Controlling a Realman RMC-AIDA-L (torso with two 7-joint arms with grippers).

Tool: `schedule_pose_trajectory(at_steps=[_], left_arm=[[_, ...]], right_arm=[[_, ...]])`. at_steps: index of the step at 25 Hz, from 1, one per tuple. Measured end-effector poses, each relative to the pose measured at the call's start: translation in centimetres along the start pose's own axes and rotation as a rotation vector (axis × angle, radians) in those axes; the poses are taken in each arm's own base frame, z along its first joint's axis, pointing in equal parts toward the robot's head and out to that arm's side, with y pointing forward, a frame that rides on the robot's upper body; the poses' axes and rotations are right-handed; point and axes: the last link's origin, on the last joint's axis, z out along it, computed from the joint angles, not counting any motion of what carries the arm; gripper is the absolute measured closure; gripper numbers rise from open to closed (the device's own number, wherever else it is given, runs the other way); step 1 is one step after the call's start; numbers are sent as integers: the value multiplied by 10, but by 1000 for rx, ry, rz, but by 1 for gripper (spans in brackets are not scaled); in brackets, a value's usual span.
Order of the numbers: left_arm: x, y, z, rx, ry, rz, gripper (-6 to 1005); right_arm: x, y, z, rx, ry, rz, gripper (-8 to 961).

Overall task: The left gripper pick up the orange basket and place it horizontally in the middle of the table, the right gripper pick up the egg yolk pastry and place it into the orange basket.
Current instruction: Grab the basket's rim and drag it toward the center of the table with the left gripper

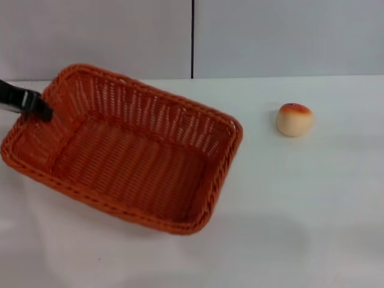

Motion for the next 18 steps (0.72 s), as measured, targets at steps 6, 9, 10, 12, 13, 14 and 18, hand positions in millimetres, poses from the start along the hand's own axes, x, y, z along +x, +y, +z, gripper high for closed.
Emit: schedule_pose_trajectory(at_steps=[6, 9, 10, 12, 13, 14, 18], left_arm=[[-2, -6, -29, -57, 47, -164, 823], [-4, -6, -33, -63, 52, -192, 824], [-8, -5, -36, -74, 62, -230, 824], [-14, -1, -35, -108, 61, -256, 824], [-17, 2, -34, -135, 59, -271, 824], [-20, 3, -33, -156, 57, -282, 824], [-30, 5, -29, -228, 75, -332, 823]], right_arm=[[2, -2, 5, 8, 16, -5, 315], [3, -2, 6, 6, 16, -4, 314], [3, -2, 7, 5, 15, -4, 314], [3, -2, 10, 4, 14, -5, 314], [3, -3, 11, 6, 15, -4, 314], [4, -3, 12, 7, 18, -4, 314], [9, -3, 16, 18, 43, 1, 314]])
